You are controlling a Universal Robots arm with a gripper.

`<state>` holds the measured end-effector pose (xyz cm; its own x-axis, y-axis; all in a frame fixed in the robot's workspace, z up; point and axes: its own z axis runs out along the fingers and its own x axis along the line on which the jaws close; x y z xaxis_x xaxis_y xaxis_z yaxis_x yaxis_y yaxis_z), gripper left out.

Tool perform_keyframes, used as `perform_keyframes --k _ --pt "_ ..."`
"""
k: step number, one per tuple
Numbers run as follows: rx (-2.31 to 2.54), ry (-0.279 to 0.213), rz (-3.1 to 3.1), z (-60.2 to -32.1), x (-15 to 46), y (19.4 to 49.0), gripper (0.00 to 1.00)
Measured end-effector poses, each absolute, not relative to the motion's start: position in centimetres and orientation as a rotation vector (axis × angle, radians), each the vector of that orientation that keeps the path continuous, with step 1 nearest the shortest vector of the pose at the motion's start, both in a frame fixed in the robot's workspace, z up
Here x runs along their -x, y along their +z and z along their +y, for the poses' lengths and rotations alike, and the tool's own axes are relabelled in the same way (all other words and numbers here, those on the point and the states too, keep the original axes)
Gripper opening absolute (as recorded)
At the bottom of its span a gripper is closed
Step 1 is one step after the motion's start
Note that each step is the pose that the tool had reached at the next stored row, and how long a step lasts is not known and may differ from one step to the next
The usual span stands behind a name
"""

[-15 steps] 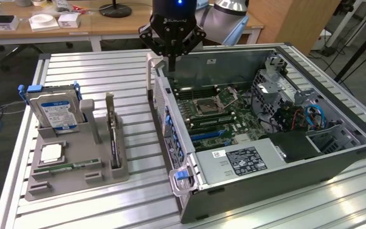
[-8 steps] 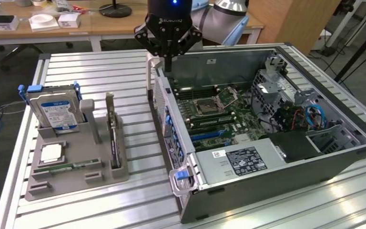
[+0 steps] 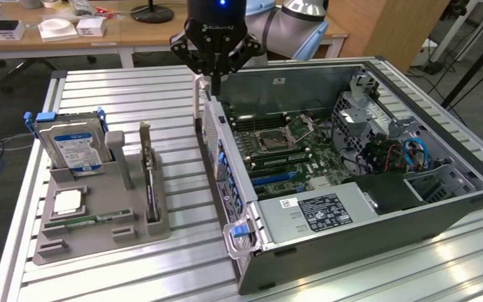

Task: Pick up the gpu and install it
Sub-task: 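Reach for the gpu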

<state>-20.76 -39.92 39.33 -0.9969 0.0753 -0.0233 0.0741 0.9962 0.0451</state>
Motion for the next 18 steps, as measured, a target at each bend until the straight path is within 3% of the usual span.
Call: perform_keyframes --k 18 --pt "-0.117 0.069 3.114 -40.0 22.1 39.3 0.11"
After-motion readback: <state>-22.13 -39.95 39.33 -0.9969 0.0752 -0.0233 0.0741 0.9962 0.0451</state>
